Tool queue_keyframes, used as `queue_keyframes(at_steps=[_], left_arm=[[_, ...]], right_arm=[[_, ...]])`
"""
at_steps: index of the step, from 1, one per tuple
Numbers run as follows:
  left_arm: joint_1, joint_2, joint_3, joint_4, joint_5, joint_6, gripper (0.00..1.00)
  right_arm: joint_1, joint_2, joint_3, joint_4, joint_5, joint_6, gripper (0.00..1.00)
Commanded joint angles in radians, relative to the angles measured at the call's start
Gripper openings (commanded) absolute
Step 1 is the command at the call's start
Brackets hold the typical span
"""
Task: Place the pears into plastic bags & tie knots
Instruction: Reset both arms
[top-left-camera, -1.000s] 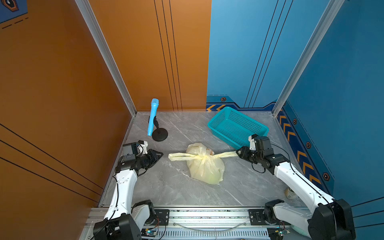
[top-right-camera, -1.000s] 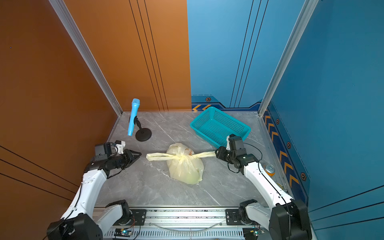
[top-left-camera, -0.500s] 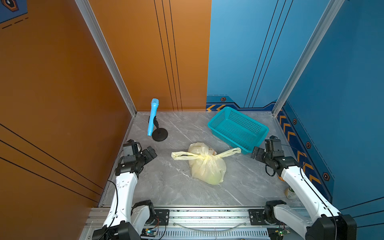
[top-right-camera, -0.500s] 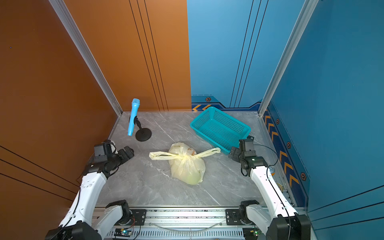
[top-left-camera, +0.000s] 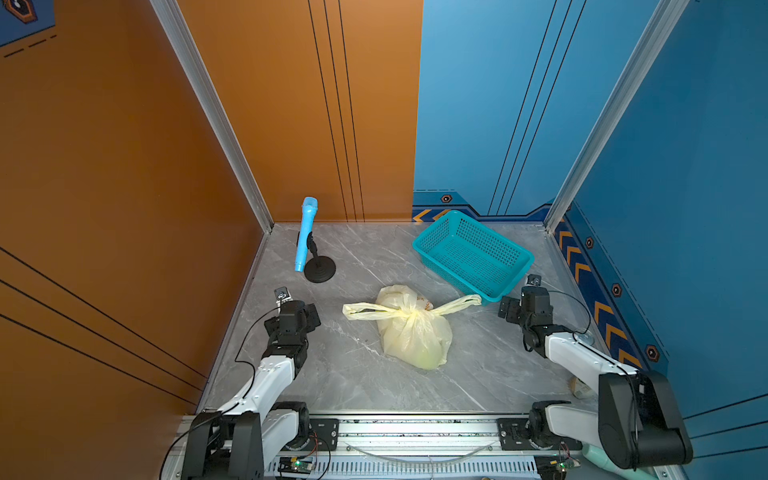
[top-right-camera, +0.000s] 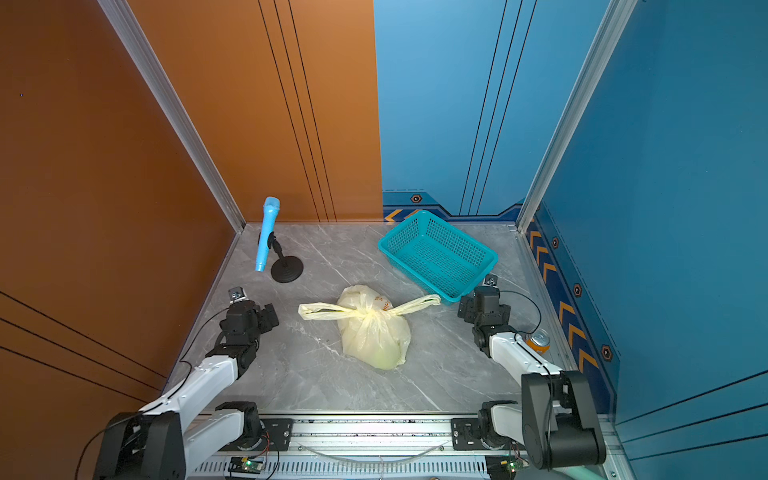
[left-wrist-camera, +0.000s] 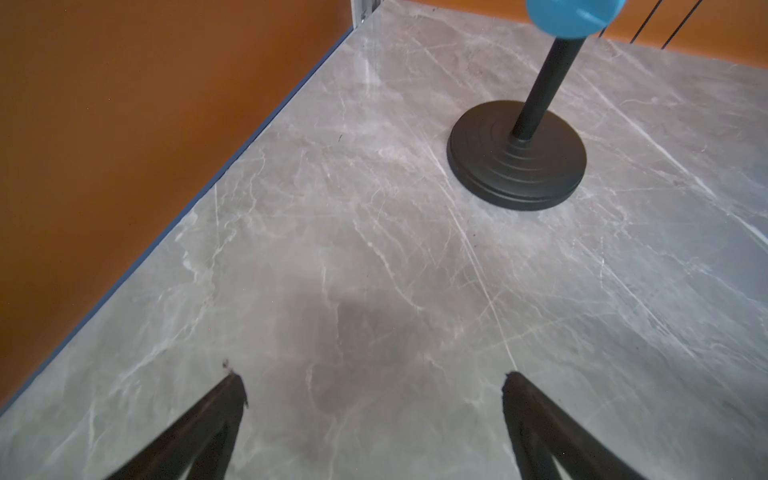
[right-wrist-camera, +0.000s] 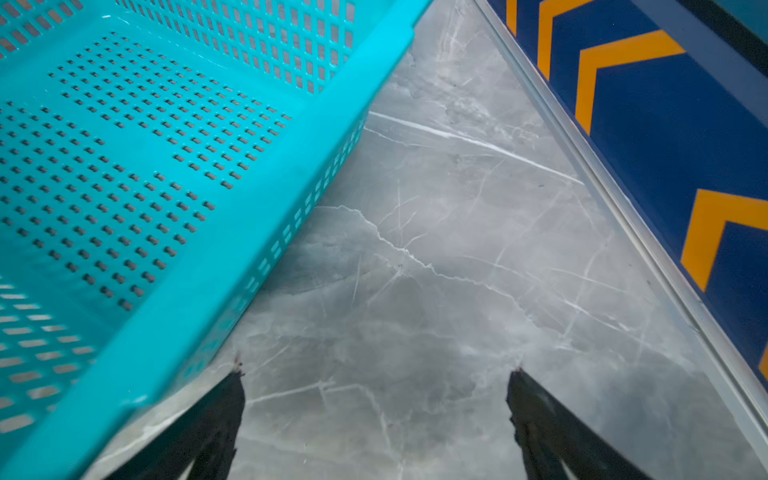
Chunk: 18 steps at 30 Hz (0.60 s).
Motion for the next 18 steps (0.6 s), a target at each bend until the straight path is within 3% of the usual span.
queue_keyframes(at_steps=[1,4,9,11,13,15,18], left_arm=[[0.007,0.115,-0.028,0.362,0.063,0.104,0.98],[0.007,0.228,-0.005,0.503,0.168,0.139,0.97],[0.007,0.431,0.019,0.677,0.244,0.180,0.97],[0.005,0.492,0.012,0.778,0.272,0.196,0.98],[-0.015,0.450,0.058,0.607,0.200,0.196,0.98],[-0.064,0.472,0.056,0.656,0.131,0.230,0.98],[-0.068,0.472,0.054,0.661,0.125,0.235,0.98]], right_arm=[[-0.020,0.057,-0.026,0.334,-0.002,-0.088,1.00],[-0.044,0.131,-0.064,0.544,-0.084,-0.078,1.00],[-0.031,0.255,-0.088,0.692,-0.105,-0.107,1.00],[-0.019,0.242,-0.070,0.638,-0.080,-0.109,1.00],[-0.018,0.253,-0.077,0.667,-0.080,-0.111,1.00],[-0.016,0.243,-0.073,0.642,-0.079,-0.112,1.00],[-0.016,0.246,-0.072,0.647,-0.078,-0.112,1.00]])
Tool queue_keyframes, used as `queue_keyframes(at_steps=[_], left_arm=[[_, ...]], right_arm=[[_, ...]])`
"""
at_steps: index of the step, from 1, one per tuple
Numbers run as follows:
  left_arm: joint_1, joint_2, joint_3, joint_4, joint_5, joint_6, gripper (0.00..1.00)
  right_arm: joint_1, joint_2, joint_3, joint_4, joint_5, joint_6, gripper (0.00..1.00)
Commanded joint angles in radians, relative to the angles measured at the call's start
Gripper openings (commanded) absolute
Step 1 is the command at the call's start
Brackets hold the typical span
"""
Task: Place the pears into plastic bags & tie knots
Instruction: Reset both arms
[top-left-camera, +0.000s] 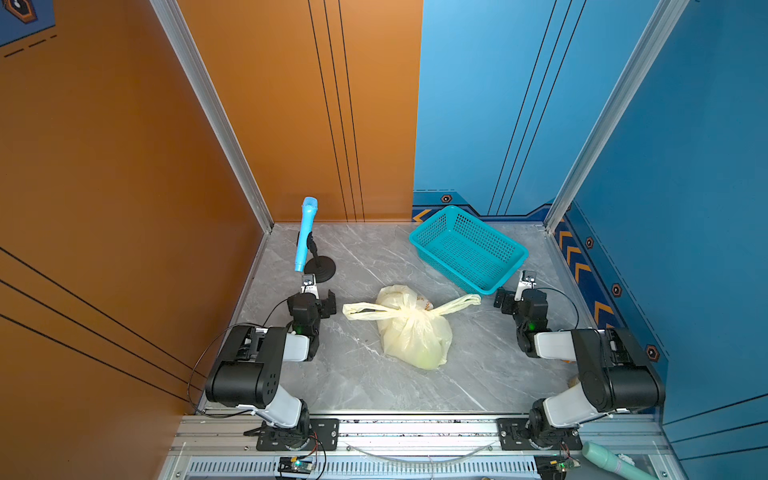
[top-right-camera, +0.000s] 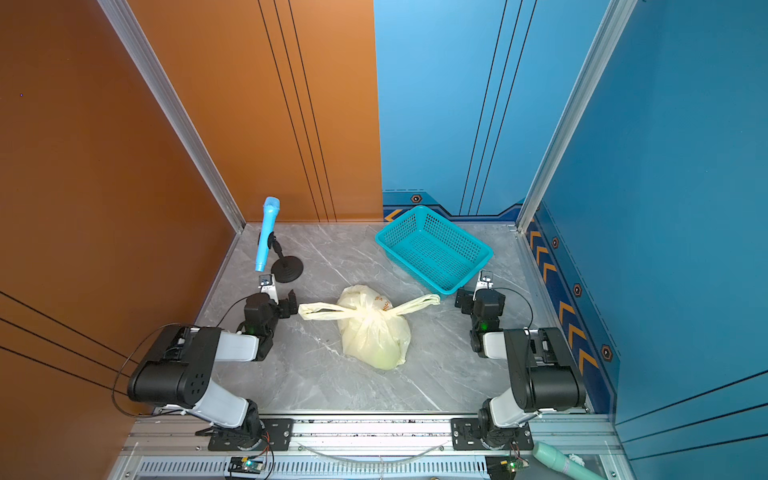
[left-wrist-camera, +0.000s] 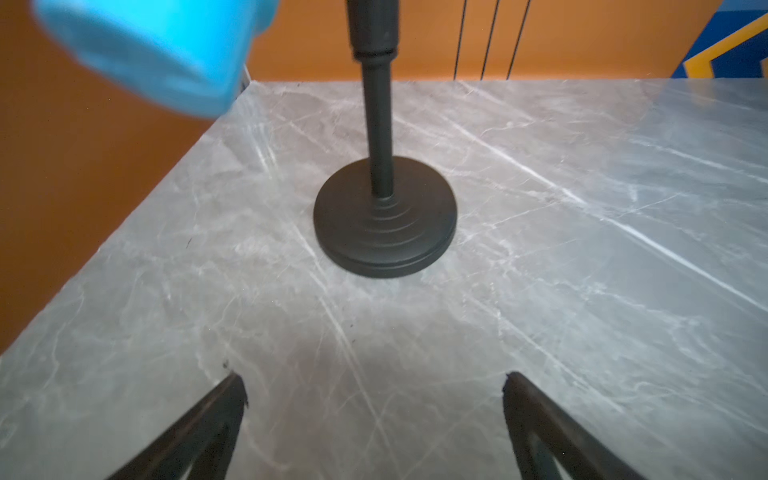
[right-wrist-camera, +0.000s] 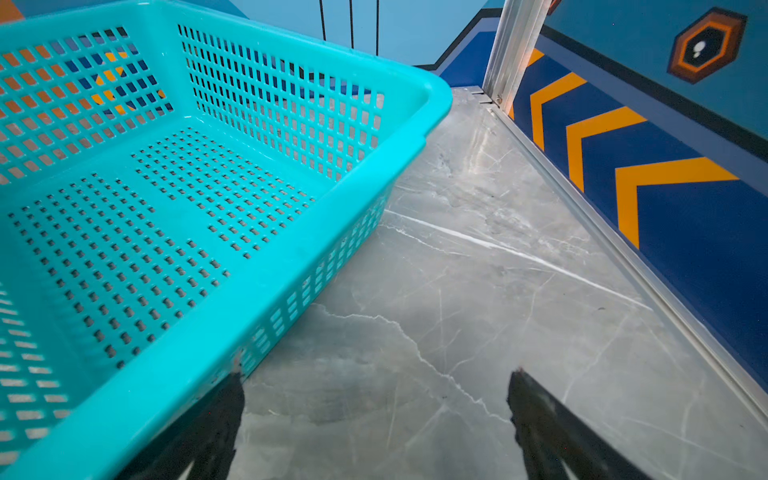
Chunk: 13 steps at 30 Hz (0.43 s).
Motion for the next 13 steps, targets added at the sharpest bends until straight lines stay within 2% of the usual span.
queue_keyframes(at_steps=[1,13], left_arm=[[-0.008,0.000,0.011,0.037,-0.036,0.038,0.98],[0.005,0.003,0.016,0.035,-0.002,0.037,0.98]], right_arm=[[0.004,-0.001,-0.001,0.040,-0.003,-0.017,1.00],[0.010,-0.003,-0.008,0.053,0.002,-0.020,1.00]])
